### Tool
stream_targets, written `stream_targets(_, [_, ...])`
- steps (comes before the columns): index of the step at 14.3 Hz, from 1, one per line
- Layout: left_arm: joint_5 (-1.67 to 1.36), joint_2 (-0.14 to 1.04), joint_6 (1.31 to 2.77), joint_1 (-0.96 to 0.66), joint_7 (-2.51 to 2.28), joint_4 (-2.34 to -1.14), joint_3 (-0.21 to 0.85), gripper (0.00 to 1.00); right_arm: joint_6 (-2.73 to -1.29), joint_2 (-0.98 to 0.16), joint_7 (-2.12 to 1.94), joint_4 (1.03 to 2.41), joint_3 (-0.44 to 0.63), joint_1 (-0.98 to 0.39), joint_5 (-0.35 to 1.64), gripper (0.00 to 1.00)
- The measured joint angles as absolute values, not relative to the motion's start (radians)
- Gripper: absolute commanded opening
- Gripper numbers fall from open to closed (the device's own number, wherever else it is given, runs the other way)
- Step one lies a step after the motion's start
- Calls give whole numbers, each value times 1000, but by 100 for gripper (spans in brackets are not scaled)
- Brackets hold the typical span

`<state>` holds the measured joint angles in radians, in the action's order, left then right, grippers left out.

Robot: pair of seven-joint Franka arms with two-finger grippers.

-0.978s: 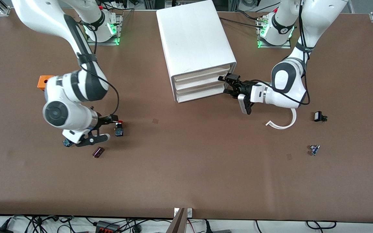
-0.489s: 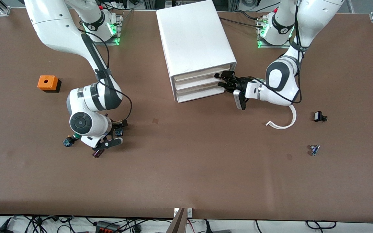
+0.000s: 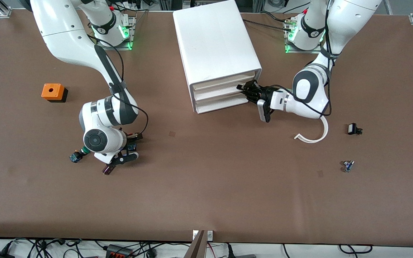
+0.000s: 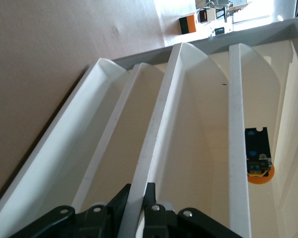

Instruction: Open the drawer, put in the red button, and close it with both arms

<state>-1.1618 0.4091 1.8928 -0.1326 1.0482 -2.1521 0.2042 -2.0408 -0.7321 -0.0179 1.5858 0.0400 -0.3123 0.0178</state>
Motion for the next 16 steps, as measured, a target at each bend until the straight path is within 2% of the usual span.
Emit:
stream_targets(1, [-1162, 420, 1894, -130, 1050, -2128, 196, 3, -2041, -736, -19, 1586, 40, -312, 18, 85])
stream_targets(4, [-1119, 522, 1879, -96, 1053, -1956, 171, 6, -2041, -741, -29, 1586, 40, -313, 18, 45])
stream_targets(5, [-1100, 565, 1868, -75, 1050, -1885, 168, 49, -2041, -741, -35, 1586, 40, -313, 18, 29])
stream_targets(6, [-1090, 602, 1859, -56, 1049, -1827, 168, 98, -2041, -742, -38, 1586, 40, -313, 18, 15])
stream_targets(8, [-1076, 649, 1874, -37, 1056, -1763, 166, 100, -2041, -742, -43, 1585, 40, -313, 18, 0])
stream_targets(12, [-994, 663, 1825, 1, 1033, -1702, 163, 100, -2027, -739, -55, 1523, 40, -317, 18, 0])
stream_targets(16, [-675, 639, 1599, 38, 680, -1496, 162, 100, -1934, -704, -59, 1373, 39, -321, 18, 0])
